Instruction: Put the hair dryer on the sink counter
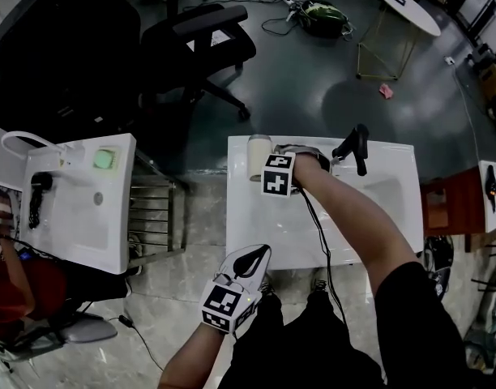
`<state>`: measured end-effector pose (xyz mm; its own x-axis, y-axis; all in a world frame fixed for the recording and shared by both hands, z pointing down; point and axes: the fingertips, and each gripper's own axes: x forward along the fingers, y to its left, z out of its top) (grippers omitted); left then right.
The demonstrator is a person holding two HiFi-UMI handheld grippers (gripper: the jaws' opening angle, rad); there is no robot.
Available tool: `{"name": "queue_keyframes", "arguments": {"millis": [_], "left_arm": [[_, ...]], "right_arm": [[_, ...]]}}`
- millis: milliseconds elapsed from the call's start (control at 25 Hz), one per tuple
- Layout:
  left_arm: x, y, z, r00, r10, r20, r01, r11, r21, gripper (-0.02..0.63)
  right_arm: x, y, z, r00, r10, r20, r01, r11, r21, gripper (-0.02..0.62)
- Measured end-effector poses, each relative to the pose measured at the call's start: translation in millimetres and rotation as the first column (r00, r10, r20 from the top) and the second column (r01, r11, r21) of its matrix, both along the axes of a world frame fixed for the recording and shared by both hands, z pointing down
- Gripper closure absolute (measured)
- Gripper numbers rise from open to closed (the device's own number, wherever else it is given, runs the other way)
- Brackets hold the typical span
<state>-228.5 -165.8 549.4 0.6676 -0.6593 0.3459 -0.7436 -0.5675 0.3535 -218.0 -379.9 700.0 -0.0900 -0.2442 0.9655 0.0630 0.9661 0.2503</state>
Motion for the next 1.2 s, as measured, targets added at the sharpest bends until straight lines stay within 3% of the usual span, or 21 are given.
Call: {"name": "queue_keyframes", "arguments": {"millis": [800, 1200], "left_arm": [[-8, 9, 9, 0.999, -0.031, -0.037, 0.03, 0.999, -0.033, 0.603], [-6, 17, 10, 0.999, -0.031, -0.042, 0.029, 0.999, -0.043, 0.603]], "right_arm": [[-5, -4, 22, 0.996, -0.025, -0.084, 0.016, 0.994, -0.108, 0.43], [-7, -4, 18, 1.0, 0.006, -0.024, -0.007, 0.997, -0.081, 0.368]]}}
